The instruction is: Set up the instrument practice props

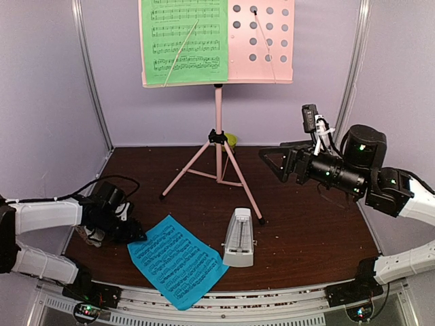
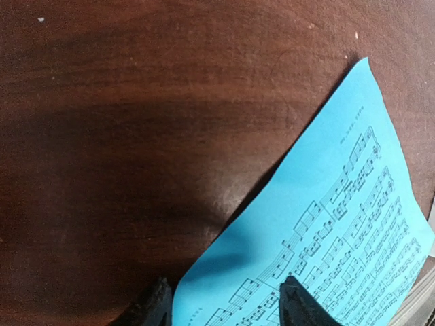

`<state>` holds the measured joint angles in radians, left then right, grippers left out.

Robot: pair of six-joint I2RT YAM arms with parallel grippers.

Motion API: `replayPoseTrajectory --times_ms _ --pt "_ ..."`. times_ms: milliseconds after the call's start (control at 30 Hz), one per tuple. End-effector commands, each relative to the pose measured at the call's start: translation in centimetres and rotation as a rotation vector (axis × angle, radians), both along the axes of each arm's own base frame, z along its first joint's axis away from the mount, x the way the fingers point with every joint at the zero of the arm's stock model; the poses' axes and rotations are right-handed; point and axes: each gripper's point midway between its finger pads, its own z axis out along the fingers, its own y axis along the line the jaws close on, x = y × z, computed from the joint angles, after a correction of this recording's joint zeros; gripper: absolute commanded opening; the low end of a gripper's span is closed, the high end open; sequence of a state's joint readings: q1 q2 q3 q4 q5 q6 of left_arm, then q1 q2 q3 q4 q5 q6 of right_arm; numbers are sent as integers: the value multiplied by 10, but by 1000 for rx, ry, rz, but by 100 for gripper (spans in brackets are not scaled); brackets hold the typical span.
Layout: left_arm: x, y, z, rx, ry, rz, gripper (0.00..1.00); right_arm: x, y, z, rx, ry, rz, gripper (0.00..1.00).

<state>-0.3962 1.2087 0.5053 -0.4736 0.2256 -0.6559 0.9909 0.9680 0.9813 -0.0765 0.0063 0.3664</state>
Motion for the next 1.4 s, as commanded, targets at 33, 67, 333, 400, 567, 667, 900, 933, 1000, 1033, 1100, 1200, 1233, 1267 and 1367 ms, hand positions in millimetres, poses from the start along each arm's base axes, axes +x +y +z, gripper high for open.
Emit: replayPoseTrajectory --times_ms 33,67,333,400,567,667,900,933,1000,1033,1100,1200,1233,1267,1367 --pt "-7 -5 1 -55 18 24 50 -1 2 10 28 -20 5 100" --pt "-7 -4 2 -54 17 26 47 -1 1 10 30 -21 3 100" --pt "-11 6 1 -16 21 66 31 0 3 11 37 -22 2 100" --pt "-12 6 0 -17 21 70 24 1 3 11 37 -24 1 100" --pt "-7 1 10 -46 -3 64 4 2 5 10 33 -25 1 100" --pt "-4 -4 19 -74 -14 50 0 2 6 10 32 -26 1 100" --pt "9 -7 57 -72 -105 15 0 3 6 9 26 -30 0 100" --pt "10 -8 63 -71 -117 1 0 3 6 9 26 -31 -1 100" --pt "13 -10 76 -67 -147 -31 0 4 7 9 24 -31 -2 100" --pt "14 -11 85 -64 -168 -51 0 4 7 8 22 -31 -2 100" --pt "17 -13 101 -65 -213 -95 0 4 8 7 19 -31 0 100" --pt "18 -19 129 -80 -282 -178 0 4 10 6 11 -34 4 100" --pt "17 -22 140 -84 -306 -210 0 4 11 5 5 -38 8 100" --pt "16 -25 150 -88 -329 -239 0 4 12 5 -1 -44 15 100" --pt "9 -36 178 -134 -385 -329 0 0 19 4 -26 -77 58 100"
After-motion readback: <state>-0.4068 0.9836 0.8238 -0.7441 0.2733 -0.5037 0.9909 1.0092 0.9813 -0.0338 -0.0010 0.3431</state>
